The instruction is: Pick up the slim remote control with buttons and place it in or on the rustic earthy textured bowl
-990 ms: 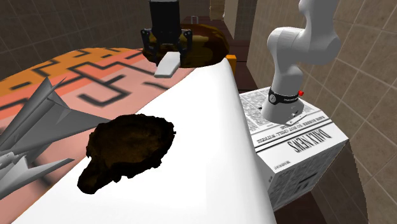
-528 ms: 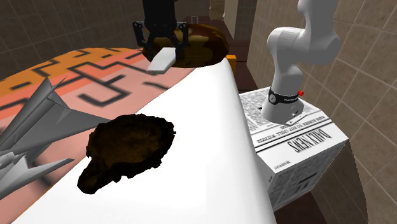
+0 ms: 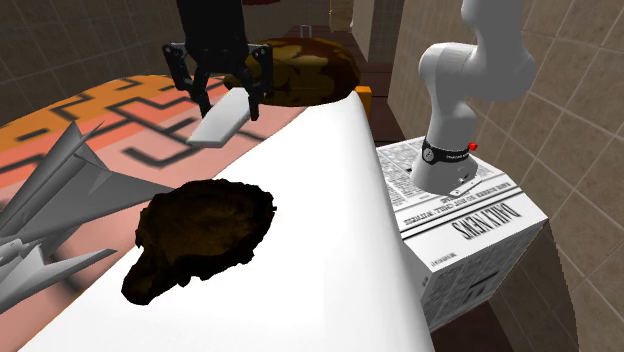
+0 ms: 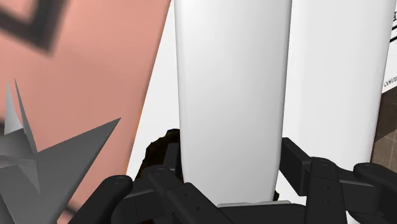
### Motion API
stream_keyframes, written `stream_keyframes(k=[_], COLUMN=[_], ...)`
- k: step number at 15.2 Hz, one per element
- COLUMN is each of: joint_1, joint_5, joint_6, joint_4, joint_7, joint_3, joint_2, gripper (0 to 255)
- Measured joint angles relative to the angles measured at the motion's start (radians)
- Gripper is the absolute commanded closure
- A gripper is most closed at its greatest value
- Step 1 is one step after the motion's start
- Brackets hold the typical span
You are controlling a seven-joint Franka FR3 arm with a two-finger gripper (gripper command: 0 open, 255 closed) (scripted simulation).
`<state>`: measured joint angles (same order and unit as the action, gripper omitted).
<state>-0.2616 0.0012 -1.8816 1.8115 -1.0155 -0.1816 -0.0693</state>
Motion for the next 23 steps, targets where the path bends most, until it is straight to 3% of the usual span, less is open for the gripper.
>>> stream_keyframes(k=[10, 13, 23], joint_1=[-0.057, -0.059, -0.061], joint_5=[0.037, 0.040, 0.042], joint_6=[0.130, 0.112, -0.015], joint_4=[-0.453, -0.464, -0.347], joint_7=[0.114, 0.118, 0.116], joint_3=[0.053, 0.056, 0.057], joint_2=[-0.326, -0.356, -0.366], gripper=[255, 255, 255])
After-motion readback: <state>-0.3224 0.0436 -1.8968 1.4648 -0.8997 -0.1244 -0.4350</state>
